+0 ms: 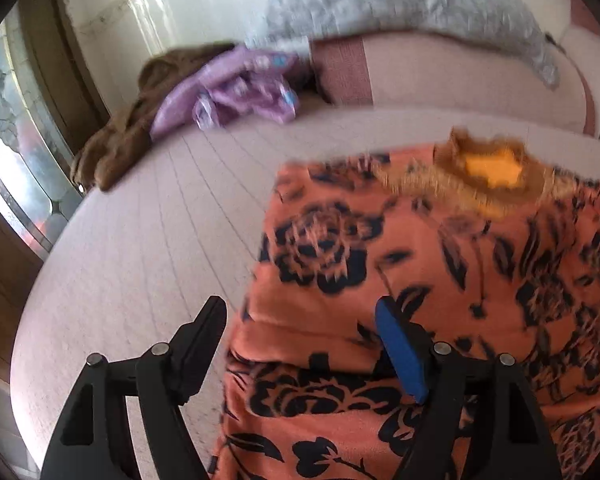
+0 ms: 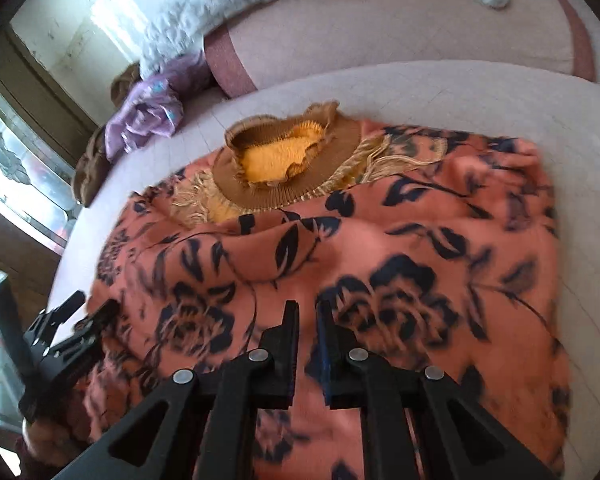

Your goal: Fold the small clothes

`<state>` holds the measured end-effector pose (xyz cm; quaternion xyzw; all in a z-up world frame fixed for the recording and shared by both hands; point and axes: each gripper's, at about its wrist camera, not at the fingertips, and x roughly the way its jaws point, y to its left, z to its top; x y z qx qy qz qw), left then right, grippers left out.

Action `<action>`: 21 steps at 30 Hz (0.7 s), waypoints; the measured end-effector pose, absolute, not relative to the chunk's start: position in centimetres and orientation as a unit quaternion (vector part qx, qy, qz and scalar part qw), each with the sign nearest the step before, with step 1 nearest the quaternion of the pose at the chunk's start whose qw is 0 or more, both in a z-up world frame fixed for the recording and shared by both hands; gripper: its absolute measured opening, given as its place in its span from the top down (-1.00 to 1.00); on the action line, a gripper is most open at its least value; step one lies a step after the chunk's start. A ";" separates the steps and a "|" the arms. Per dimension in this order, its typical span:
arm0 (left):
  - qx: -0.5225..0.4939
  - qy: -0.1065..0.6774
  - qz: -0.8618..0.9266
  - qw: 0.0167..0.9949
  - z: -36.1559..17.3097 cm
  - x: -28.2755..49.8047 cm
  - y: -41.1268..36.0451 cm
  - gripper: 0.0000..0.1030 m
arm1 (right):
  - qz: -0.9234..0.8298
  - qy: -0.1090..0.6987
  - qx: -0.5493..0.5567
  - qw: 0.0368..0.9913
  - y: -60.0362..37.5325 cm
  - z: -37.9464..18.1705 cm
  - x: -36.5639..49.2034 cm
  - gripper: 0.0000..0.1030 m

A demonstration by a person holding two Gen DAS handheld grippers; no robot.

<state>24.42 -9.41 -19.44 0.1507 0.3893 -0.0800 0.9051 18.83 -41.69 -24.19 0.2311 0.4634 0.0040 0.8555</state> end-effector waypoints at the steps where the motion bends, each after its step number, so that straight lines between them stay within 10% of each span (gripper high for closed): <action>1: 0.150 0.382 -0.080 0.908 -19.2 24.2 -9.3 -0.62 | -0.003 0.459 0.221 0.861 -41.9 -23.5 17.9 0.78; 4: 0.183 0.407 -0.071 0.892 -21.0 24.7 -9.8 -0.70 | -0.035 0.463 0.203 0.862 -43.1 -22.7 15.7 0.64; 6: 0.202 0.427 -0.075 0.878 -22.6 25.0 -10.2 -0.70 | -0.060 0.504 0.219 0.834 -44.6 -24.7 14.9 0.20; 21: 0.152 0.315 -0.091 0.932 -13.4 12.7 -8.3 -0.84 | -0.062 0.359 0.261 0.894 -42.4 -18.4 1.0 -0.10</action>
